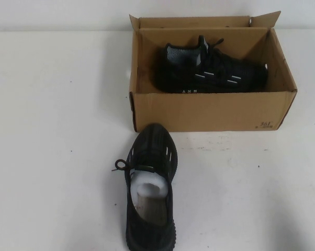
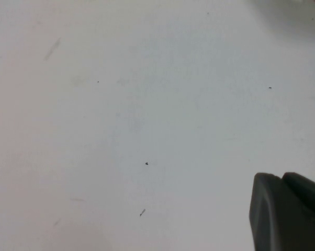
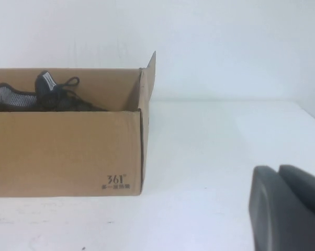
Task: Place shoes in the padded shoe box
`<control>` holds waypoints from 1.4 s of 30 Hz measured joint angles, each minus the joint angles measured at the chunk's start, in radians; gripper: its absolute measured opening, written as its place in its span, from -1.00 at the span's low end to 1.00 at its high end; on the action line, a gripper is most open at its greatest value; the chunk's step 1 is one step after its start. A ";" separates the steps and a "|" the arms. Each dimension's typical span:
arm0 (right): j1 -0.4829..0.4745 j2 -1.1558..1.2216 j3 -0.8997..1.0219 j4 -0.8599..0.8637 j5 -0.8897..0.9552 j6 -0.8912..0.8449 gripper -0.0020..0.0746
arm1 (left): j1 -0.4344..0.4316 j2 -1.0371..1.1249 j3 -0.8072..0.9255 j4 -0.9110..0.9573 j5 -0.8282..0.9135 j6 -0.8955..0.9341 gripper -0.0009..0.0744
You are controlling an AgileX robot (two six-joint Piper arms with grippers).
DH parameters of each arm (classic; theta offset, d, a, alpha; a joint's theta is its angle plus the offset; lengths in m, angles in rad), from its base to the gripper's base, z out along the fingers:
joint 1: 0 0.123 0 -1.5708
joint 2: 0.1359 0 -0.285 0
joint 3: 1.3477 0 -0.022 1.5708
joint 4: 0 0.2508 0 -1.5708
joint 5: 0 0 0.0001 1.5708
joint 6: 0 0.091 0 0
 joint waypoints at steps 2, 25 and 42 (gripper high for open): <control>0.000 0.000 0.000 -0.004 -0.002 0.000 -0.97 | 0.000 0.000 0.000 0.000 0.000 0.000 -0.99; -0.100 0.000 0.000 0.483 0.327 -0.617 -0.97 | 0.000 0.000 0.000 0.000 0.002 0.000 -0.99; -0.094 -0.002 0.000 0.482 0.327 -0.617 -0.97 | 0.000 0.000 0.000 0.002 0.002 0.000 -0.99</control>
